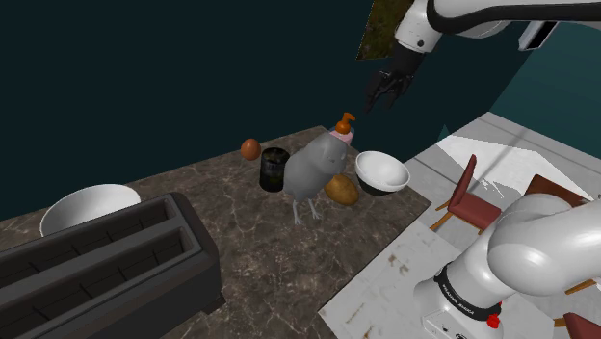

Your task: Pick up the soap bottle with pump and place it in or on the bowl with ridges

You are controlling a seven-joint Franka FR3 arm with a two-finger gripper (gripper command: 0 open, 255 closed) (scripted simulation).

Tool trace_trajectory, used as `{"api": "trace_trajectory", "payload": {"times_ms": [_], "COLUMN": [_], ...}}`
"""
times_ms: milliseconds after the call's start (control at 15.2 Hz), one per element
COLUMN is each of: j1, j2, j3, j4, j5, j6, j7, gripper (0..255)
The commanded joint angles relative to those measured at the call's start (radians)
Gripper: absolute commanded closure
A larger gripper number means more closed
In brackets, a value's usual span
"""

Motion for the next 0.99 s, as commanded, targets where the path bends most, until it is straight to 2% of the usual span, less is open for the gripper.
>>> {"api": "trace_trajectory", "payload": {"times_ms": [0,528,924], "j1": [-0.007,-0.033,-0.055], "j2": [0.065,0.336,0.527], "j3": [-0.019,-0.093,-0.131], "j4": [0.022,0.151,0.278], "j5": [-0.007,-0.005,0.024], "j6": [0.042,0.176,0.232], "j7": [-0.021,-0.110,-0.174], "gripper": [0,0,0]}}
